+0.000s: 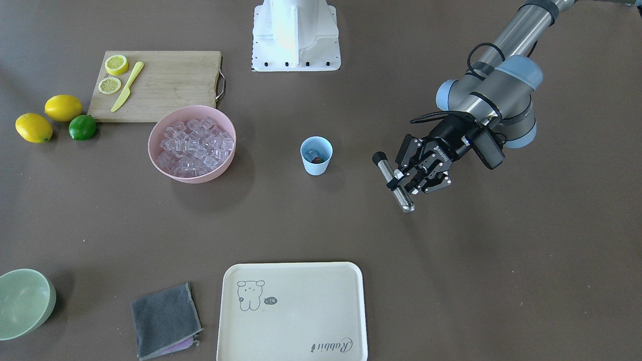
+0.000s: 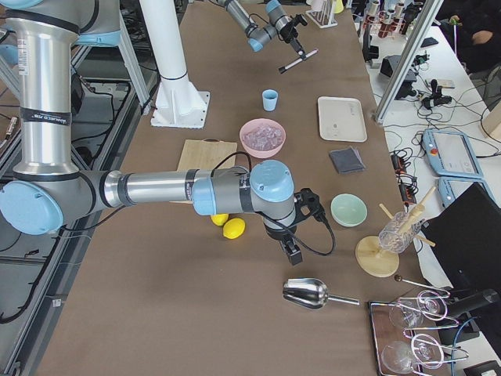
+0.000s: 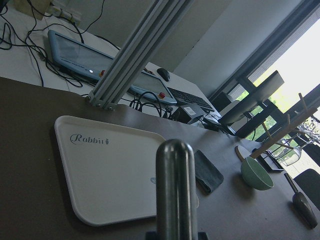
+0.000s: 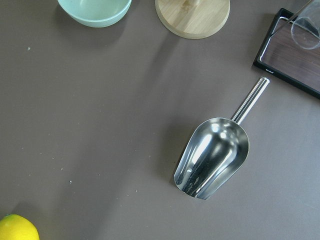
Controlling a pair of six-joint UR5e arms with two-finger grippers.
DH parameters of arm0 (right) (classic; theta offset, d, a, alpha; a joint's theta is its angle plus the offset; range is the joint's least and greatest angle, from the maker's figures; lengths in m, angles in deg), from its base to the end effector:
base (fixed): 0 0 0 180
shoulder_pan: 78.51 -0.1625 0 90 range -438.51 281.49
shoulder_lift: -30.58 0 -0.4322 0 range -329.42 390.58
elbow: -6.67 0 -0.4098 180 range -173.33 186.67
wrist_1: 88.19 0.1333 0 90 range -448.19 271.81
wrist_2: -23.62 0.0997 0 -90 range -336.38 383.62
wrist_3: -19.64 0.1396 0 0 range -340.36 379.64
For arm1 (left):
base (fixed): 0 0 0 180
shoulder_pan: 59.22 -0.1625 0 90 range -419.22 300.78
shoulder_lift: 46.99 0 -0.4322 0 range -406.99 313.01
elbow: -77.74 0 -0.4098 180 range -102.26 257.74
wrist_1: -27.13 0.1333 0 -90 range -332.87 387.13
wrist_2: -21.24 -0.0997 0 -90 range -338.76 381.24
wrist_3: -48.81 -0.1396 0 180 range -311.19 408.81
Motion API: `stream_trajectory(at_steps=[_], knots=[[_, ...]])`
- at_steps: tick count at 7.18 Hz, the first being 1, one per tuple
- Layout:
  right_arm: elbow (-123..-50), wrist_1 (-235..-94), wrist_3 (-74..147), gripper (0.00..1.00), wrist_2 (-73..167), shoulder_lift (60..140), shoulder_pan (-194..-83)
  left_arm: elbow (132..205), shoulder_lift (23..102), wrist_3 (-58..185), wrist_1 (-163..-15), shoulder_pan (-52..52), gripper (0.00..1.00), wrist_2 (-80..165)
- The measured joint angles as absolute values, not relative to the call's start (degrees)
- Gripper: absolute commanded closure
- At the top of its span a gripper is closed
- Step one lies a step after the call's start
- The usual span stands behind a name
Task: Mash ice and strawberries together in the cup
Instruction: 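Lift the pestle rod out of the cup with the left gripper, then carry the pestle rod back and set it down on the table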
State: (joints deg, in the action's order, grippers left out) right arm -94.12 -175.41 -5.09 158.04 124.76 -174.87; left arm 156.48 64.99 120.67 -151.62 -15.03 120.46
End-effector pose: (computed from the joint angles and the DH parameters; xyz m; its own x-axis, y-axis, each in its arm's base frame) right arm 0.0897 -0.4832 0.6285 0.7019 -0.4414 0.5590 0.2030 0.8762 0.4371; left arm 0.4131 -0.5563 0.3660 0.0668 0.3636 -0.9291 0.5829 0.7416 0.3321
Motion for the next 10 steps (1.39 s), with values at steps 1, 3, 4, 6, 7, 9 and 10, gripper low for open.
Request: stream_trajectory(at_steps=[1, 3, 4, 6, 7, 9, 10], knots=[[-94.0, -175.4, -5.0, 0.01, 158.0, 124.7, -174.9, 156.5, 62.4, 121.5, -146.3, -10.5, 1.00, 127.9], [-94.1, -175.4, -4.8, 0.01, 158.1, 124.9, -174.8, 155.0, 58.8, 119.9, -135.5, -0.2, 1.00, 143.7], [-94.1, -175.5, -4.8, 0.01, 158.1, 124.8, -174.8, 153.2, 56.4, 114.4, -132.2, 2.2, 1.00, 146.4], [-94.1, -175.7, -4.6, 0.01, 157.9, 124.6, -174.8, 150.5, 49.7, 99.0, -128.0, 6.3, 1.00, 148.0], [-94.2, -175.9, -4.5, 0.01, 157.9, 124.5, -174.8, 149.7, 46.5, 93.5, -127.1, 8.1, 1.00, 148.1], [-94.1, -176.0, -4.5, 0.01, 157.7, 124.3, -174.7, 148.7, 42.9, 86.9, -124.7, 10.7, 1.00, 147.8], [-94.2, -176.1, -4.5, 0.01, 157.7, 124.3, -174.7, 149.0, 42.1, 86.4, -124.0, 11.0, 1.00, 147.7]])
